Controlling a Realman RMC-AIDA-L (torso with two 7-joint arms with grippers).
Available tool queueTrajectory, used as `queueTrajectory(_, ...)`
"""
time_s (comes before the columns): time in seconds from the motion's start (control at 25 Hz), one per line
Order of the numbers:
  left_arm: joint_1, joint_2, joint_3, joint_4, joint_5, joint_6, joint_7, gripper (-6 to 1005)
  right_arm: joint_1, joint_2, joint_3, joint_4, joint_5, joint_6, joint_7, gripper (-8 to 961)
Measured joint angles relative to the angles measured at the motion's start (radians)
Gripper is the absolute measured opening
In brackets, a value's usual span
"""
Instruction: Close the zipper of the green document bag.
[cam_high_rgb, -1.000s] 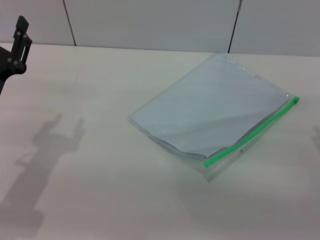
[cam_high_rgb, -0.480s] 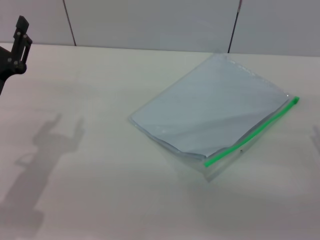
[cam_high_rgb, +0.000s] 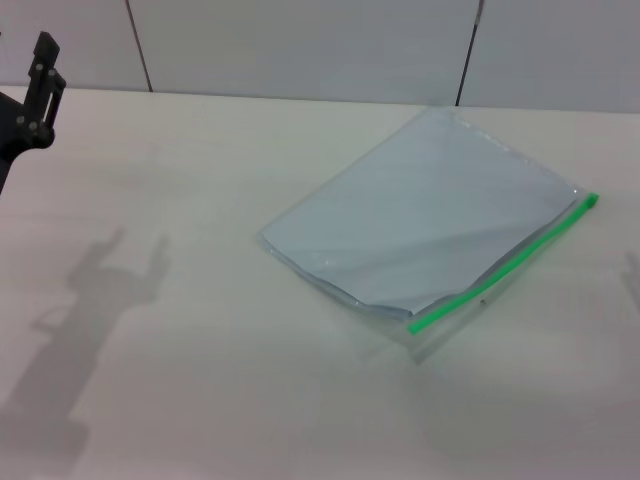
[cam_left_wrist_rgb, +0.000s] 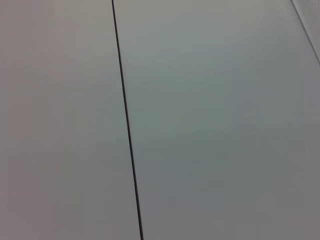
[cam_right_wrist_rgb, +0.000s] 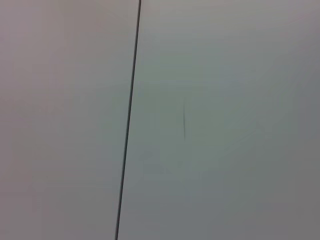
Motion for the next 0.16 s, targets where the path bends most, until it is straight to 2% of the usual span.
queueTrajectory(0.16,0.000,0.000,0.000,0.000,0.000,0.000,0.000,569,-0.002,0.000,0.000,0.001,-0.001,0.000,0.000,844)
